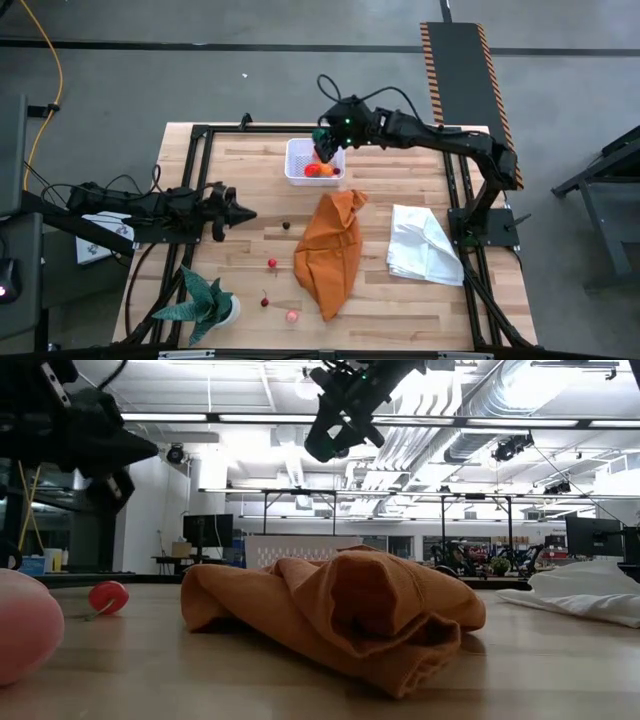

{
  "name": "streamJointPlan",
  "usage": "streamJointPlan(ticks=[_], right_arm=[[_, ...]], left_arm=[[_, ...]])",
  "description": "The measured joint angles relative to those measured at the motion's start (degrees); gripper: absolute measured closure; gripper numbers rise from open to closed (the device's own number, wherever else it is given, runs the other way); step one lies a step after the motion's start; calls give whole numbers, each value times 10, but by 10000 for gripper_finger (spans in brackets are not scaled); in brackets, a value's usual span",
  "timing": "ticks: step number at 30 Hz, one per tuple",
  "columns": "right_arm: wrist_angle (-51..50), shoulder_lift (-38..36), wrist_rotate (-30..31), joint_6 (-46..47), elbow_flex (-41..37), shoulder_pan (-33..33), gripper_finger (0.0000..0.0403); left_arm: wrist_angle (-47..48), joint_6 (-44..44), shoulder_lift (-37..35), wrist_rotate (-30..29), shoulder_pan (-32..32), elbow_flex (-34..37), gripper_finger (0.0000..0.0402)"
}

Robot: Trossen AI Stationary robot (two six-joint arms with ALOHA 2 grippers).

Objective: Pick and placing Produce into tupperware
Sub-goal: Put the green bell pepper into the white basket

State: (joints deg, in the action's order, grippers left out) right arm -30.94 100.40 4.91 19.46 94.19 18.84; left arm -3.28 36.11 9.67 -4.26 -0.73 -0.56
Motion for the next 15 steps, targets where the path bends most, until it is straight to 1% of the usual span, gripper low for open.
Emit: streamJointPlan(ticks=[4,7,11,15], right_arm=[[5,0,0,0,0,9,206],[8,8,-1,2,0,14,206],[20,29,-17,11,0,24,206],[25,46,-22,25,0,41,206]], left_arm=[[-4,-78,0,-32,0,-6,401],[13,-139,0,-46,0,-32,401],[91,-191,0,-74,0,-85,401],[186,-198,0,-84,0,-146,401]])
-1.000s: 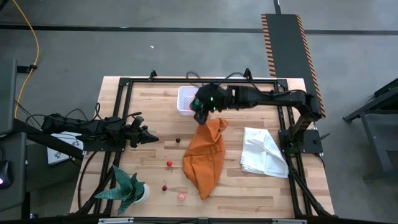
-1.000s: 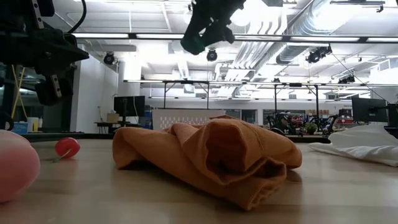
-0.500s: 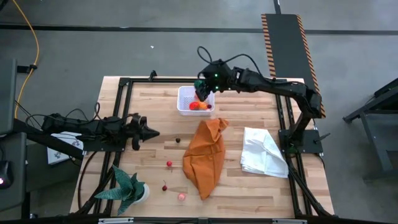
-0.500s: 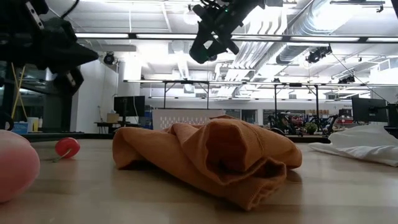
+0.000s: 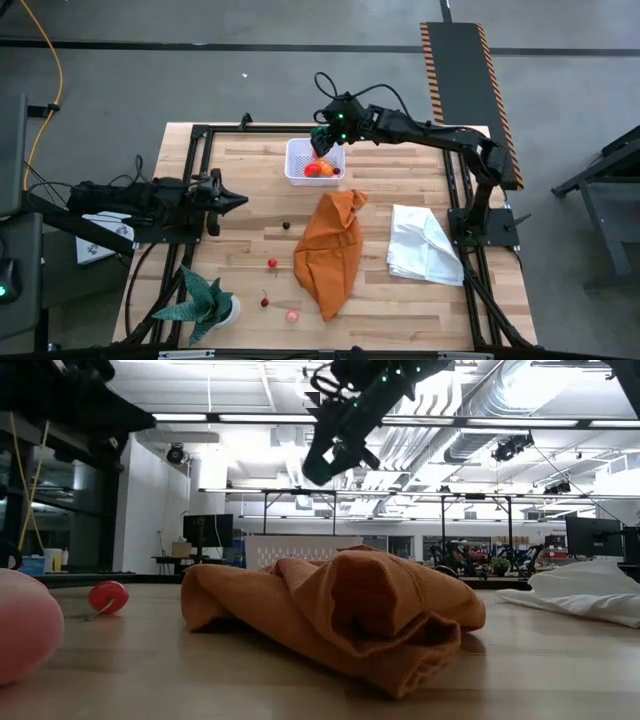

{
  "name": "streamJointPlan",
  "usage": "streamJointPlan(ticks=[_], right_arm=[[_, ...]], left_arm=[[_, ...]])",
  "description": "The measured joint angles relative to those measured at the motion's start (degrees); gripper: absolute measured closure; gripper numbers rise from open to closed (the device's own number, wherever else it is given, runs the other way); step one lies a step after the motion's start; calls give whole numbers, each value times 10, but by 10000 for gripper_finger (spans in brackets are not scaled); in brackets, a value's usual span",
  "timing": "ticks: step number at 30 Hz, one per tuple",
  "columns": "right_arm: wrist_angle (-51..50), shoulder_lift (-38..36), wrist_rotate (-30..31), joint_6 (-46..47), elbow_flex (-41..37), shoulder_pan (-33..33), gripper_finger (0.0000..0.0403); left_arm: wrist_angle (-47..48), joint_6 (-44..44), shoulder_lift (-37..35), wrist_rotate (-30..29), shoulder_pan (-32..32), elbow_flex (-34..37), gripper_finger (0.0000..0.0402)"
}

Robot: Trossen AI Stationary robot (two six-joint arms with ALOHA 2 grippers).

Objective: Pick and placing Produce into tupperware
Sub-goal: Put the green bell pepper into the white basket

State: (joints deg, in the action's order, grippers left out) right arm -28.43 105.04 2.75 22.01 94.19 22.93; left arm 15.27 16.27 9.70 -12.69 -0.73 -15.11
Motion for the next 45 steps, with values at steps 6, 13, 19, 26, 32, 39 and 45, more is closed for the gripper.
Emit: streamJointPlan(ticks=[6,13,19,26,32,39,45], right_arm=[[-4,14,-27,-1,0,18,206],[-17,32,-33,-13,0,18,206],[-44,42,-37,-14,0,18,206],[-65,44,-37,-15,0,18,206],[-69,58,-47,-15,0,18,206],[-72,69,-47,-15,0,18,206],[-70,91,-51,-16,0,18,206]], left_arm=[[135,0,21,-10,0,-91,401],[180,0,76,-19,0,-148,401],[179,7,140,24,0,-165,401],[179,22,203,63,0,-182,401],[179,22,221,67,0,-193,401],[178,37,220,73,0,-194,401],[178,43,221,73,0,-194,401]])
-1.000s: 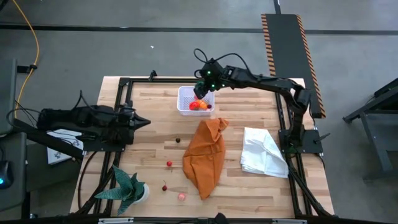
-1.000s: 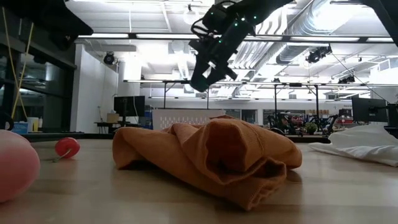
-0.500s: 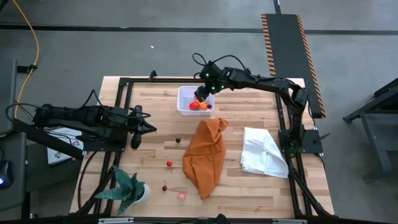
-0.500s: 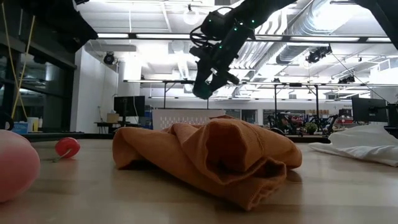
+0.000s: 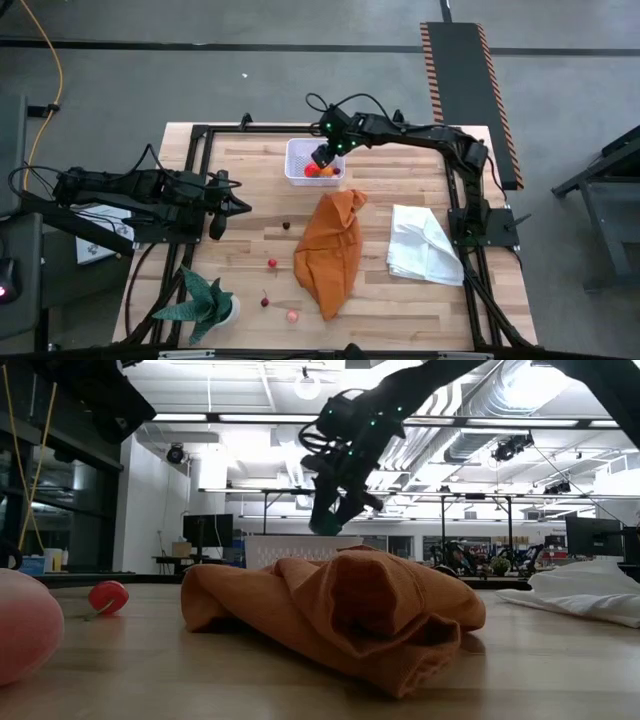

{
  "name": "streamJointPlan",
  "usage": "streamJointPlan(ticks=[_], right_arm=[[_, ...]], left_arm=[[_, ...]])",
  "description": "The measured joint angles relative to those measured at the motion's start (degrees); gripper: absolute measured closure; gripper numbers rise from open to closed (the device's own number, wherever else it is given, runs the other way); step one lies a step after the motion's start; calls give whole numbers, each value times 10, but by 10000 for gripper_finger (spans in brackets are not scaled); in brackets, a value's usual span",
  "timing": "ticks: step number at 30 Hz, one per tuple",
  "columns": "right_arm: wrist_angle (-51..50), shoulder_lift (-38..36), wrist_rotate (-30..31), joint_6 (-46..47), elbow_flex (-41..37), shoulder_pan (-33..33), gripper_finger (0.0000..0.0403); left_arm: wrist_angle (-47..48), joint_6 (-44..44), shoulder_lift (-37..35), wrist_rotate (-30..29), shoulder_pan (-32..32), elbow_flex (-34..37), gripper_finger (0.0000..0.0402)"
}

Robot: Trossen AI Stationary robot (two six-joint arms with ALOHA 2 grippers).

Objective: Pick and placing Produce into tupperware
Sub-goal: Put the green bell pepper into the white basket

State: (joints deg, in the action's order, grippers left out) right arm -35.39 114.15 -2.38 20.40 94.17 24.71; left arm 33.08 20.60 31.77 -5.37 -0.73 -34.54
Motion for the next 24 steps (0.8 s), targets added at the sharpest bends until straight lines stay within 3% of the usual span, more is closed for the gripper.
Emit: streamJointPlan(ticks=[24], right_arm=[[8,15,-11,-47,0,-1,206]], left_arm=[[0,9,0,0,0,0,401]])
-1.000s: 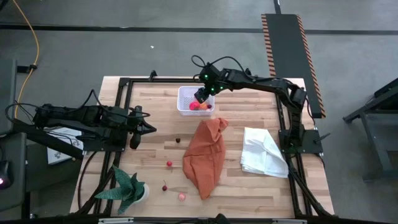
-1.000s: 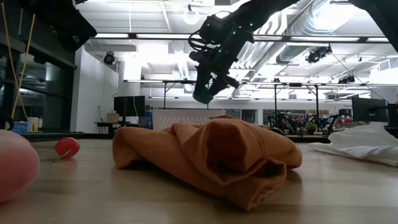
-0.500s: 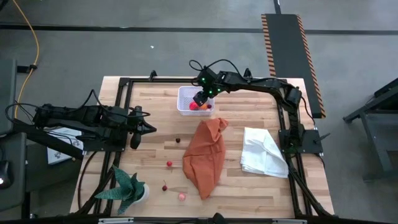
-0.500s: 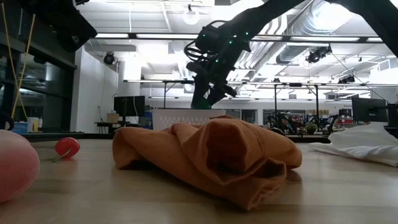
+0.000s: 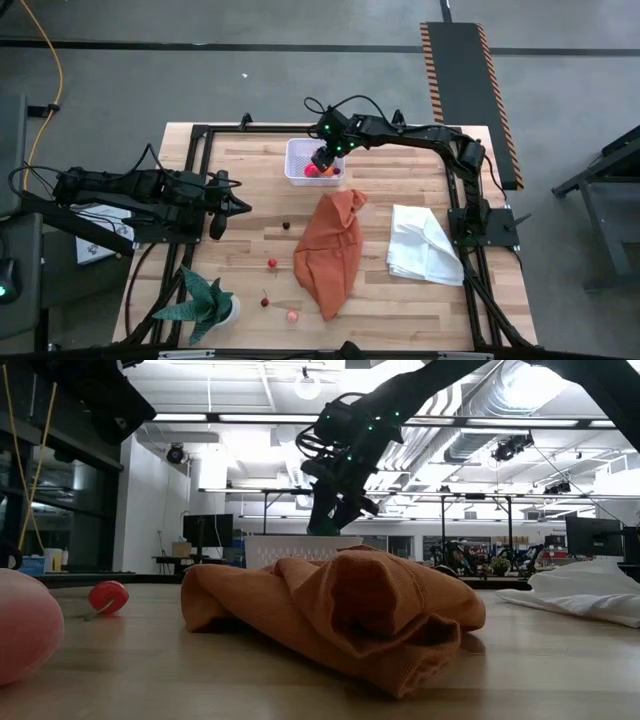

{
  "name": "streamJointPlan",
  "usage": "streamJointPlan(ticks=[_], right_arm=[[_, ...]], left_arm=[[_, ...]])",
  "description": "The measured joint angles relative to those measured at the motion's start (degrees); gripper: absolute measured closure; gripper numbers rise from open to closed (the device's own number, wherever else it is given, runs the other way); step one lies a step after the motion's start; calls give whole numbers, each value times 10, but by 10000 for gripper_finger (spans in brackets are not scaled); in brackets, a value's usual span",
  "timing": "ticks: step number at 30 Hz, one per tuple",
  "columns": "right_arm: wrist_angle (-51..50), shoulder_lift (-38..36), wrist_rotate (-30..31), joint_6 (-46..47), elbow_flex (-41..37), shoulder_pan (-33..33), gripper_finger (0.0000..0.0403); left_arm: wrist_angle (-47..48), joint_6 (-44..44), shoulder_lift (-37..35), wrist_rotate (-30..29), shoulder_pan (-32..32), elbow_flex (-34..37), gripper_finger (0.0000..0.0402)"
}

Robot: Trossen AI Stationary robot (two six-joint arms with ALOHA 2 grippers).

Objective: Pick and placing Produce into tupperware
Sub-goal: Put the green bell pepper into the white basket

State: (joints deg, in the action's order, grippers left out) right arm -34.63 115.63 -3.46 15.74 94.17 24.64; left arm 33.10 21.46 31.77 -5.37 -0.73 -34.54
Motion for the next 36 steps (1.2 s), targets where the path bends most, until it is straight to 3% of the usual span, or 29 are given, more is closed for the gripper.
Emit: streamJointPlan(ticks=[28,36], right_arm=[[-4,26,15,-54,-1,2,205],[1,26,9,-58,-1,2,172]], left_arm=[[1,3,0,0,0,1,401],[1,3,0,0,0,1,401]])
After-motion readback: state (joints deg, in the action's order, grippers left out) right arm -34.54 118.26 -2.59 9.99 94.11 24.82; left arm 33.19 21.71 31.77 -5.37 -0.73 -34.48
